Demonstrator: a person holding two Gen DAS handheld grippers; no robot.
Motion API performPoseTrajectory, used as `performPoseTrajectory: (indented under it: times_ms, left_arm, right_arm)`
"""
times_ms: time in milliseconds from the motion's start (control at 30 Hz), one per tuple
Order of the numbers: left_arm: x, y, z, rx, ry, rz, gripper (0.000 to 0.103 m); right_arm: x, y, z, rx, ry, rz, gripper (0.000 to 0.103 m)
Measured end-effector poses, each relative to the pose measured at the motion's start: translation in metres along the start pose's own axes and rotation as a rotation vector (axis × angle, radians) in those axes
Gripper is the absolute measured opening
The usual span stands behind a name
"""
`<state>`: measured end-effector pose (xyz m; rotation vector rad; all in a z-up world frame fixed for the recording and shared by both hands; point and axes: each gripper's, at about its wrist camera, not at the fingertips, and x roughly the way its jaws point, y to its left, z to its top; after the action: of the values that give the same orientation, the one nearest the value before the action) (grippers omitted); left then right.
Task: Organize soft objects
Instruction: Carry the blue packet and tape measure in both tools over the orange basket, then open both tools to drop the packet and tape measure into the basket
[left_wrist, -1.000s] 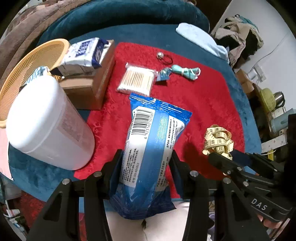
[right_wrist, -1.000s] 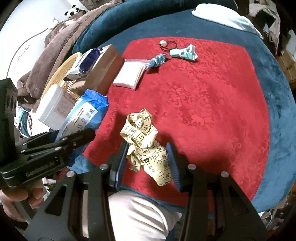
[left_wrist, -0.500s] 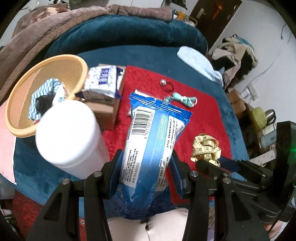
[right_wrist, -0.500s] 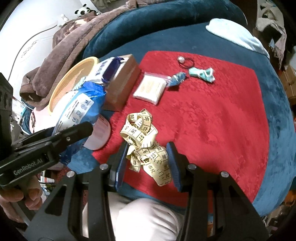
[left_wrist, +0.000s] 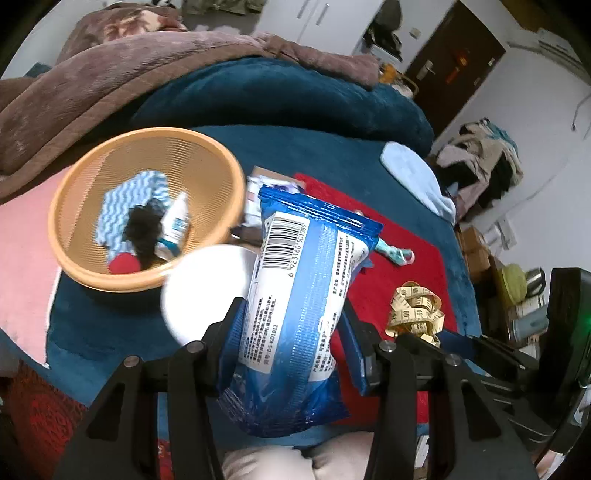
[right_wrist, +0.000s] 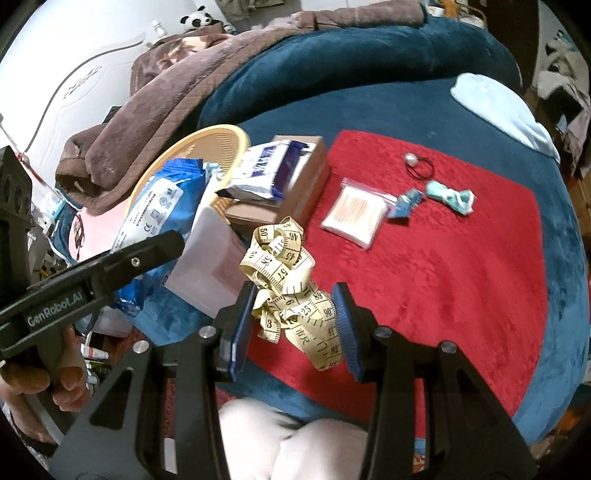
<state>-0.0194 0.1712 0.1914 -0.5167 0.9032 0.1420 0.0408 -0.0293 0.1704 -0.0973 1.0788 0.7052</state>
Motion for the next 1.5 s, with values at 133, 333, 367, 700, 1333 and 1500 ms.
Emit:
performPoseTrajectory:
  times_ms: [133, 333, 367, 700, 1333, 1500]
  left_arm:
    - [-0.008, 0.027, 0.007, -0.04, -0.02, 0.022, 0.05]
    - [-0.014, 0.066, 0.014, -0.109, -0.036, 0.054, 0.05]
    - [-0.014, 0.073, 0.015, -0.122, -0.039, 0.059, 0.05]
    - [-0.006, 0.116, 0.028, -0.186, -0.037, 0.094, 0.05]
    - [0.016, 0.167, 0.07, -0.243, -0.045, 0.152, 0.05]
    - [0.021, 0.177, 0.075, -0.272, -0.045, 0.155, 0.07]
  right_arm:
    - [0.008, 0.019, 0.012, -0.033, -0.002, 0.009, 0.043]
    - [0.021, 0.05, 0.03, -0.083, -0.005, 0.031, 0.043]
    - [0.023, 0.056, 0.033, -0.094, -0.006, 0.035, 0.043]
    - [0.048, 0.099, 0.055, -0.169, 0.008, 0.06, 0.043]
    - [0.093, 0.132, 0.109, -0.136, 0.025, 0.134, 0.043]
    - [0.103, 0.13, 0.122, -0.094, 0.029, 0.171, 0.047]
